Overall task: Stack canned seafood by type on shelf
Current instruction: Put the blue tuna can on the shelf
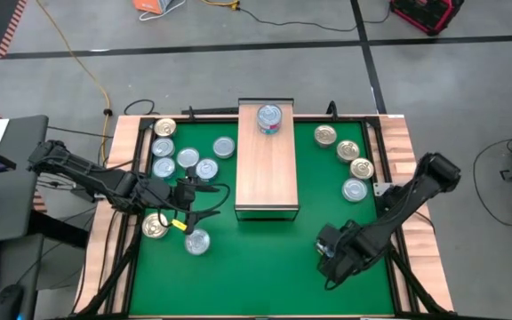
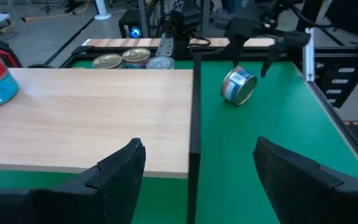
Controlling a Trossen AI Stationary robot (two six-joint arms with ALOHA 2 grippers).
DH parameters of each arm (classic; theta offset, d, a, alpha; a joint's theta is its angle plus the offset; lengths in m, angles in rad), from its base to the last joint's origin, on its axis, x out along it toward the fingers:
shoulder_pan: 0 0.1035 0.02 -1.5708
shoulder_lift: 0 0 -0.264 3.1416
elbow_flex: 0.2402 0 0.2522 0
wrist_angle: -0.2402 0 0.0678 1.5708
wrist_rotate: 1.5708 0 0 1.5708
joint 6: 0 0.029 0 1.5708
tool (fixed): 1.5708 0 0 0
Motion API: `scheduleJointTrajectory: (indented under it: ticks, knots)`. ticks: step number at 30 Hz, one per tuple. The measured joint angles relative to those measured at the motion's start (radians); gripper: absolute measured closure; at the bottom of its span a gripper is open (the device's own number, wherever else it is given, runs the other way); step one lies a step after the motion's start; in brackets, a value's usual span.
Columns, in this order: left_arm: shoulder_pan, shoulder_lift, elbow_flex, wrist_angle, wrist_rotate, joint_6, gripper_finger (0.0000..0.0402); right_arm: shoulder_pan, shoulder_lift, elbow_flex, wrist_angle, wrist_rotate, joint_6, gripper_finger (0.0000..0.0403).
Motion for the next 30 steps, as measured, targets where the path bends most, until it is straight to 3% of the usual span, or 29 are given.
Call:
scheduleJointTrajectory:
  ticks: [7, 24, 30]
  knots:
    - [0.000, 0.000, 0.000, -0.006, -0.008, -0.007, 0.0113, 0.020, 0.136, 0.085, -0.103, 0.000, -0.032, 0.0085]
    - [0.000, 0.000, 0.000, -0.028, -0.004, -0.019, 0.0113, -0.003, 0.123, 0.085, -0.121, 0.020, 0.073, 0.0086]
    - [0.000, 0.000, 0.000, -0.026, -0.004, -0.024, 0.0113, -0.003, 0.123, 0.016, -0.055, -0.002, 0.071, 0.0087]
